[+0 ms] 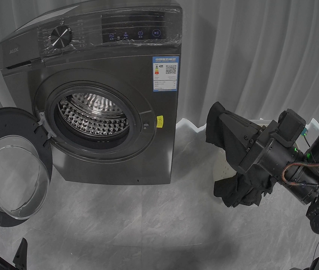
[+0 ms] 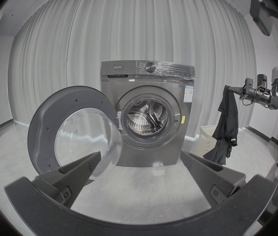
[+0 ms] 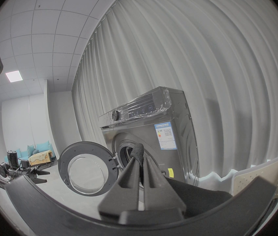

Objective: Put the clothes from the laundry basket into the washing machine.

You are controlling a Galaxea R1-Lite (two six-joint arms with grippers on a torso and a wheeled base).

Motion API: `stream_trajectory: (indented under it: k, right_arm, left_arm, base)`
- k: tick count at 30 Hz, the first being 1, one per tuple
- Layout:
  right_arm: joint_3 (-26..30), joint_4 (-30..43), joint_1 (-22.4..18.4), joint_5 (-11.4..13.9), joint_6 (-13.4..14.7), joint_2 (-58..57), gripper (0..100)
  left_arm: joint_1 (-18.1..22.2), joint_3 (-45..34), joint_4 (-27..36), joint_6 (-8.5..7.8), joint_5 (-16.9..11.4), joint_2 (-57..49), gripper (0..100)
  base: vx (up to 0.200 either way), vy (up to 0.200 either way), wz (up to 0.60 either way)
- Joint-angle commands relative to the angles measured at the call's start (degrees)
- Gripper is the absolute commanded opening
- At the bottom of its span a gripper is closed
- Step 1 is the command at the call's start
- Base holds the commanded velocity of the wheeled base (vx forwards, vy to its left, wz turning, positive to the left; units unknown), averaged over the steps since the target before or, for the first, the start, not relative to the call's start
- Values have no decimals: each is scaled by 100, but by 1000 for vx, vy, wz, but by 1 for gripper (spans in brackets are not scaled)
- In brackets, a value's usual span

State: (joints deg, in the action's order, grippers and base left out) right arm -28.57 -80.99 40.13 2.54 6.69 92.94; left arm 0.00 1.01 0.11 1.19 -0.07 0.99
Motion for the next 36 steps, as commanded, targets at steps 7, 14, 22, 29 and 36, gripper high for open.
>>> stream_trajectory:
  k: [7, 14, 22, 29, 36]
  right_arm:
    - [-17, -4, 109, 10, 34, -22, 0]
    - [-43, -110, 162, 1, 34, -22, 0]
    - [-43, -110, 162, 1, 43, -22, 0]
    - [-34, -110, 153, 1, 43, -13, 0]
    - [10, -110, 153, 1, 78, 14, 0]
  left_arm:
    - [0, -92, -2, 12, -1, -99, 100]
    - [0, -92, -2, 12, -1, -99, 100]
    - [0, -92, -2, 12, -1, -99, 100]
    - [0, -92, -2, 12, -1, -99, 100]
    - [0, -92, -2, 12, -10, -99, 100]
  base:
    - [0, 200, 0]
    - [-29, 0, 0]
    - [-200, 0, 0]
    - [-171, 0, 0]
    - [0, 57, 0]
